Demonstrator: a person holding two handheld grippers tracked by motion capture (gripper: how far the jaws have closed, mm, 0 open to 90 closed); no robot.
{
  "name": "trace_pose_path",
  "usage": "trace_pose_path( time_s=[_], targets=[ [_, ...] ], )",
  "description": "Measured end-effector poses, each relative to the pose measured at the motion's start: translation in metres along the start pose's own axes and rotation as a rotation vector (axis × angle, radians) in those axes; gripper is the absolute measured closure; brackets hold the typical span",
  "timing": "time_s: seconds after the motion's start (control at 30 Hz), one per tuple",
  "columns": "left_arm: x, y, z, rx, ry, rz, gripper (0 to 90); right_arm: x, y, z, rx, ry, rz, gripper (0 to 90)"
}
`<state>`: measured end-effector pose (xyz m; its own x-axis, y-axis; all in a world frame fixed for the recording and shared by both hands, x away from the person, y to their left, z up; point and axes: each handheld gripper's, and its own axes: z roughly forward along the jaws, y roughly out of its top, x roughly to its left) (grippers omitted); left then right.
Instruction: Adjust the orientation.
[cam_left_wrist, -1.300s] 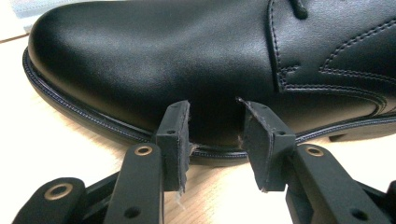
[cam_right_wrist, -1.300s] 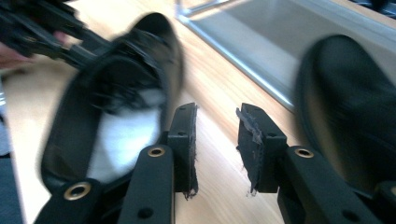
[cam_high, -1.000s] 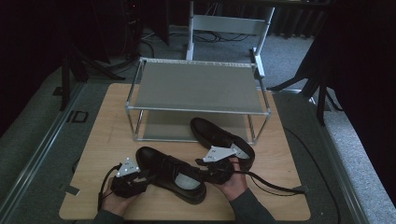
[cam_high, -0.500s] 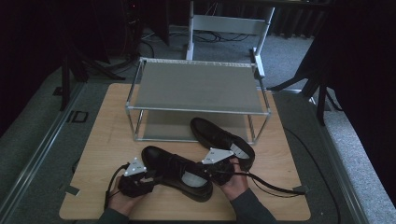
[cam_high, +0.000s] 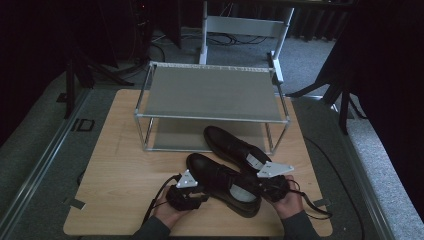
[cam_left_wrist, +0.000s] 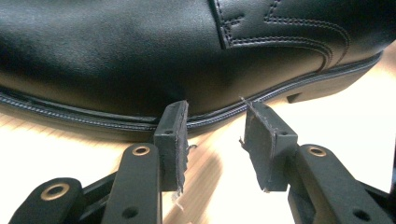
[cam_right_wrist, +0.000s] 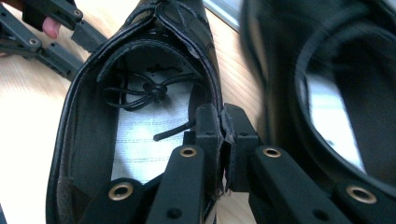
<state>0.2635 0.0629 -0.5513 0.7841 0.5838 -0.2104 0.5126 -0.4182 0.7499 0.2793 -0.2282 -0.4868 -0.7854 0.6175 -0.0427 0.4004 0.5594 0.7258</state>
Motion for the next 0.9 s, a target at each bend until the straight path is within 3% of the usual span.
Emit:
trace_pose_path(
  time_s=[0.2,0.23,0.27,0.37,0.53,0.57,0.7,0.9],
  targets=[
    [-0.006,0.004,0.007,0.009,-0.019,0.025,59.6,-0.007,-0.009,-0.009,-0.002,-0.017,0.020,85.1],
    [-0.005,0.004,0.006,0.009,-0.017,0.025,59.6,-0.006,-0.009,-0.009,-0.003,-0.015,0.017,82.4],
    [-0.005,0.004,0.006,0.008,-0.014,0.023,59.4,-0.007,-0.008,-0.011,-0.011,-0.003,0.010,72.0],
    [-0.002,0.003,0.002,-0.004,-0.008,0.011,59.4,-0.010,-0.005,-0.021,-0.054,0.004,0.020,66.2],
    [0.001,0.004,-0.003,-0.018,0.002,0.003,59.4,-0.028,0.001,-0.037,-0.129,-0.098,0.082,64.3],
    [0.001,0.003,-0.004,-0.019,0.002,0.002,59.4,-0.036,0.004,-0.038,-0.135,-0.146,0.110,63.2],
    [0.002,0.003,-0.003,-0.012,0.003,0.001,59.4,-0.054,0.010,-0.026,-0.094,-0.218,0.142,63.2],
    [0.003,0.003,-0.004,-0.008,0.003,0.002,59.4,-0.077,0.016,0.010,0.010,-0.213,0.147,63.4]
  ],
)
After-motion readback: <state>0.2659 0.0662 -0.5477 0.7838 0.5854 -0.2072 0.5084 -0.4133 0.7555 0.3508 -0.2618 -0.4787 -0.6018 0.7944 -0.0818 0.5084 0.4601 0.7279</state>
